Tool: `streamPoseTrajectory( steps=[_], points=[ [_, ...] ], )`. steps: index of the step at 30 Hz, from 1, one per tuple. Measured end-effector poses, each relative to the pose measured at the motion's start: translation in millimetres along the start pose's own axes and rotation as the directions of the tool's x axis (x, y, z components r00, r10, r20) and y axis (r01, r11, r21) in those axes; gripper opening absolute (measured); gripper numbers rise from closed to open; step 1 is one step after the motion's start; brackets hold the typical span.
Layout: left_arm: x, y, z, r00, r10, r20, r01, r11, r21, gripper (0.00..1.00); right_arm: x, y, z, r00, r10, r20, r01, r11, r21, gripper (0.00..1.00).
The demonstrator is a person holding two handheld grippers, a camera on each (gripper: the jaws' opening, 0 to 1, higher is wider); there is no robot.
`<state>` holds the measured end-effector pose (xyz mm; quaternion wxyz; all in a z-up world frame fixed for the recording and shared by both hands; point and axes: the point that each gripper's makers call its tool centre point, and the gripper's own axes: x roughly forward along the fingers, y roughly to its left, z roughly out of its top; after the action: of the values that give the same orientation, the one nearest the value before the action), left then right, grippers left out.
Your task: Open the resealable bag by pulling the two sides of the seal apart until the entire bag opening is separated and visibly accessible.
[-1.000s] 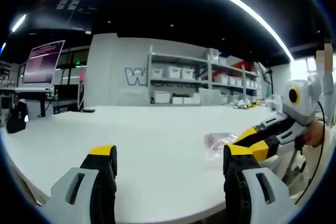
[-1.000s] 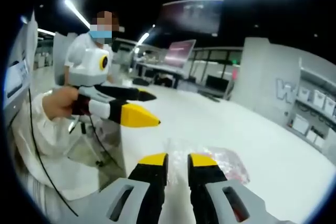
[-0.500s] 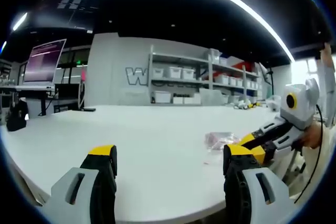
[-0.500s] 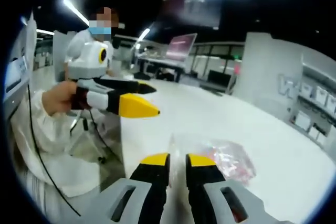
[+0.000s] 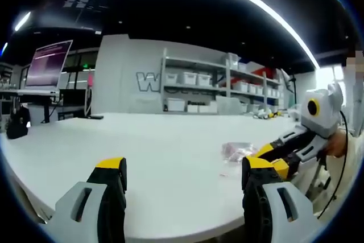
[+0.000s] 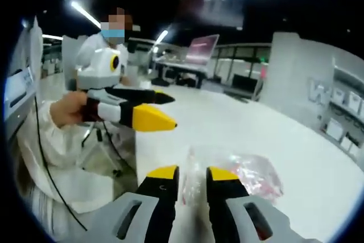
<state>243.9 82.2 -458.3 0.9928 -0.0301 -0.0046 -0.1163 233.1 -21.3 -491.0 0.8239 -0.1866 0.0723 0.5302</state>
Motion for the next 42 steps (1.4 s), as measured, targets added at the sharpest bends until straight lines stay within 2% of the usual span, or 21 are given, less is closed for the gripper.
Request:
streamPoseTrajectory(
  steps=[4, 9, 15, 20, 27, 32, 35, 38, 42],
  points=[
    [-0.3, 0.3, -0.7, 1.0, 0.0, -0.002, 0.0, 1.0, 0.0, 0.83, 1.1, -1.1, 0.0, 1.0, -0.01, -0.003, 0.01, 1.0, -0.016, 0.1],
    [-0.4, 0.4, -1.0, 1.0, 0.0, -0.002, 0.0, 1.0, -0.001, 0.83, 2.1, 0.5, -1.7, 1.0, 0.002, -0.002, -0.002, 1.0, 0.014, 0.0],
    [-0.2, 1.0, 0.6, 1.0, -0.001, 0.002, 0.001, 1.0, -0.002, 0.83, 1.4, -2.6, -3.4, 1.0, 0.002, 0.007, -0.003, 0.998, 0.066, 0.0],
    [1.5, -3.1, -0.2, 1.0, -0.018, -0.004, 0.018, 1.0, -0.008, 0.81, 1.2, -5.4, -4.5, 1.0, -0.01, 0.01, 0.009, 0.997, 0.078, 0.0],
    [3.5, -10.0, -2.3, 0.999, -0.041, -0.013, 0.04, 0.998, -0.047, 0.8, -1.3, -6.3, -3.3, 1.0, -0.013, 0.027, 0.011, 0.996, 0.093, 0.0],
    [4.5, -18.1, -2.8, 0.997, -0.073, -0.014, 0.071, 0.991, -0.115, 0.78, -4.2, -12.1, 3.0, 0.997, -0.019, 0.075, 0.007, 0.988, 0.157, 0.0],
    [5.5, -24.4, -4.7, 0.995, -0.099, -0.018, 0.096, 0.984, -0.15, 0.72, -5.8, -15.1, 6.0, 0.995, -0.018, 0.1, -0.002, 0.98, 0.2, 0.0],
    [7.4, -36.3, -7.4, 0.987, -0.159, -0.033, 0.148, 0.965, -0.217, 0.59, -6.5, -16.5, 7.6, 0.993, -0.022, 0.114, -0.003, 0.977, 0.214, 0.0],
    [9.9, -46.5, -6.9, 0.98, -0.198, -0.028, 0.183, 0.947, -0.263, 0.52, -7.3, -17.5, 10.5, 0.99, -0.025, 0.135, -0.006, 0.974, 0.227, 0.0]
  ],
)
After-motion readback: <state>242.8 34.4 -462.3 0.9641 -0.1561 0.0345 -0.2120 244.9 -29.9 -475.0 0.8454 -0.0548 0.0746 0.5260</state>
